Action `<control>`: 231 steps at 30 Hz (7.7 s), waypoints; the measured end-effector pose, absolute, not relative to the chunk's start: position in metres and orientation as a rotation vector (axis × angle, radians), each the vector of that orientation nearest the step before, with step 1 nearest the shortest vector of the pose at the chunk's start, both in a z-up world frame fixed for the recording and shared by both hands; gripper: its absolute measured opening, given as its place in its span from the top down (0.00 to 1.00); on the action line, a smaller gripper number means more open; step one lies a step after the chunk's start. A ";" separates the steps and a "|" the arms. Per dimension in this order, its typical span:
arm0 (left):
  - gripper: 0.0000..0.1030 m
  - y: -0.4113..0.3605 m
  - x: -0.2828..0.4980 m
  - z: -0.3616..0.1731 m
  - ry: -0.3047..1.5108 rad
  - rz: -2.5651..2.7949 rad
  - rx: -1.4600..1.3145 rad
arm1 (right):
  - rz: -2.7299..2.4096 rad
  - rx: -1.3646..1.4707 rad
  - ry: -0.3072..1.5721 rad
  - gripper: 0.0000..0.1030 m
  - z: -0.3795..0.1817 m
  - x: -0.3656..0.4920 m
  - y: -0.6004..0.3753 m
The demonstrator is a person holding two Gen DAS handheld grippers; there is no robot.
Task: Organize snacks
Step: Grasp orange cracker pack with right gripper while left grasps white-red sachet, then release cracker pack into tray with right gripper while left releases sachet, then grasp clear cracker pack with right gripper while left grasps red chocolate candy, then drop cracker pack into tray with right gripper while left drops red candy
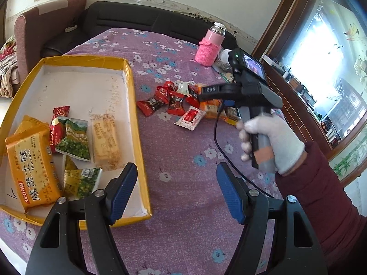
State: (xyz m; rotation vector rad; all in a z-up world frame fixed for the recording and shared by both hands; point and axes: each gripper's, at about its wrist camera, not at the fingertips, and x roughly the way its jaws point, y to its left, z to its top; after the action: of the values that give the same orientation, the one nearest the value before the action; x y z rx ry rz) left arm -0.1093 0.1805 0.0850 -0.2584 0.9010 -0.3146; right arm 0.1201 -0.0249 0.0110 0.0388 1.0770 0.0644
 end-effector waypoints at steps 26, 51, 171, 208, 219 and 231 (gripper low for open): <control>0.59 0.074 -0.011 0.028 1.169 -0.470 0.132 | 0.255 0.069 0.986 0.42 0.008 -0.022 -0.120; 0.67 0.086 -0.083 0.038 1.050 -0.509 0.189 | 0.227 0.010 0.981 0.45 0.008 -0.027 -0.103; 0.79 0.044 0.014 0.030 1.003 -0.474 0.240 | 0.272 0.149 0.921 0.32 0.006 0.034 -0.126; 0.78 0.367 0.032 0.044 0.992 -0.039 -0.364 | 0.602 0.039 1.028 0.33 0.049 0.073 0.178; 0.63 0.375 0.002 0.068 0.921 -0.061 -0.454 | 0.600 0.084 1.060 0.32 0.043 0.091 0.179; 0.44 0.364 -0.102 0.094 0.727 -0.135 -0.577 | 0.308 0.085 1.003 0.27 0.042 0.135 0.077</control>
State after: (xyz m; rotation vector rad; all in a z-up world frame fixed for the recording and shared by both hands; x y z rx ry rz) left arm -0.1015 0.3641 0.0944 -0.5770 0.7266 -0.1347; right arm 0.1353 0.0770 0.0425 0.0848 1.0032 0.3075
